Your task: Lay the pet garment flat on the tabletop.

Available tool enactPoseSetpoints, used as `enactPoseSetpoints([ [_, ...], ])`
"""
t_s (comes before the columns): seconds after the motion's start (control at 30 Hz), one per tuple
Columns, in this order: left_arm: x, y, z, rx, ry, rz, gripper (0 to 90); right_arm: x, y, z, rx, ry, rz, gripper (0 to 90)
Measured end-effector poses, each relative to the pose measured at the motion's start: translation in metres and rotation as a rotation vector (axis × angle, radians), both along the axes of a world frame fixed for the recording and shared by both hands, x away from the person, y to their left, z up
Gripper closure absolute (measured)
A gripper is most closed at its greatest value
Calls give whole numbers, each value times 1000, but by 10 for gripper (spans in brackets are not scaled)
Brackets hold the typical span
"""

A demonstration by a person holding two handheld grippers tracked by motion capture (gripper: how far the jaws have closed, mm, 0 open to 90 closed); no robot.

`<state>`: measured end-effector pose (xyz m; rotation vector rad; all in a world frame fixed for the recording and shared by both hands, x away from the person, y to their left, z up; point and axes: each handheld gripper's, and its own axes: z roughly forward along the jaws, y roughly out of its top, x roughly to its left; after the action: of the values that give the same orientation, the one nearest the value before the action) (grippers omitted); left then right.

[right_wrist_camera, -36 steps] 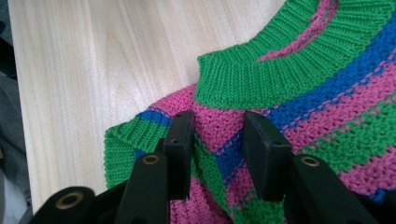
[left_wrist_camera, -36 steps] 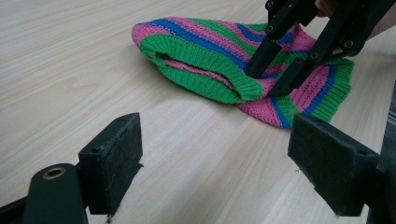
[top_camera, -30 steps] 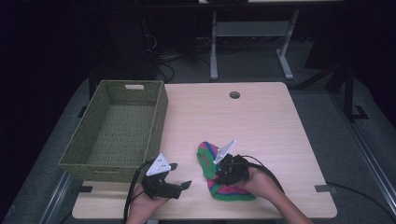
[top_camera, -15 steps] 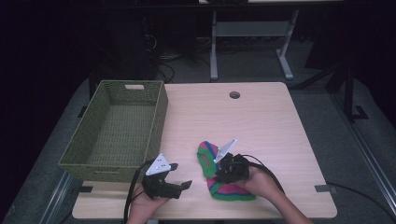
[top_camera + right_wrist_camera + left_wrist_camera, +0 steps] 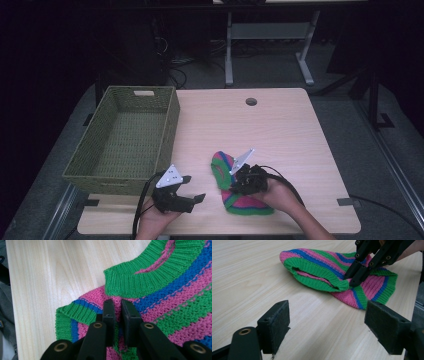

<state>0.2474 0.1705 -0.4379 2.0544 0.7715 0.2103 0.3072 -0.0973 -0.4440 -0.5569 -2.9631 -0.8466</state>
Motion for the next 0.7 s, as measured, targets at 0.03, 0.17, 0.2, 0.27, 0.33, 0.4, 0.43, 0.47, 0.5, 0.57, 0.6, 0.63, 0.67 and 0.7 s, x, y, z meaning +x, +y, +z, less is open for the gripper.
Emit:
enactPoseSetpoints([
  [0.03,0,0,0,-2,1,1,199,0,0,0,2,-3,1,823],
  [0.17,0,0,-1,-3,6,4,200,-1,-1,3,11,-12,0,829],
  [0.2,0,0,0,-3,4,4,200,-1,-2,4,16,-12,-1,829],
  [0.27,0,0,-1,0,4,3,200,-1,-3,5,24,-21,4,829],
  [0.33,1,-1,0,7,1,1,200,-2,-4,7,28,-21,1,830],
  [0.4,1,-1,0,3,1,1,200,-2,-6,9,42,-30,3,831],
  [0.43,1,-1,0,3,2,2,200,-2,-7,10,44,-31,3,831],
  [0.47,1,-1,0,4,3,1,200,-2,-8,12,45,-30,1,831],
  [0.5,1,-1,-1,6,3,1,200,-2,-9,12,44,-34,0,831],
  [0.57,1,-1,0,6,4,1,201,-4,-11,15,43,-47,-8,831],
  [0.6,1,-1,0,8,-1,-2,201,-3,-13,17,48,-46,-6,831],
  [0.63,1,-1,0,8,-1,-3,202,-4,-13,18,48,-43,-12,832],
  [0.67,1,-1,0,9,-2,-4,202,-3,-14,20,48,-55,-4,832],
  [0.7,1,-1,0,7,1,-4,202,-4,-15,21,48,-55,-6,832],
])
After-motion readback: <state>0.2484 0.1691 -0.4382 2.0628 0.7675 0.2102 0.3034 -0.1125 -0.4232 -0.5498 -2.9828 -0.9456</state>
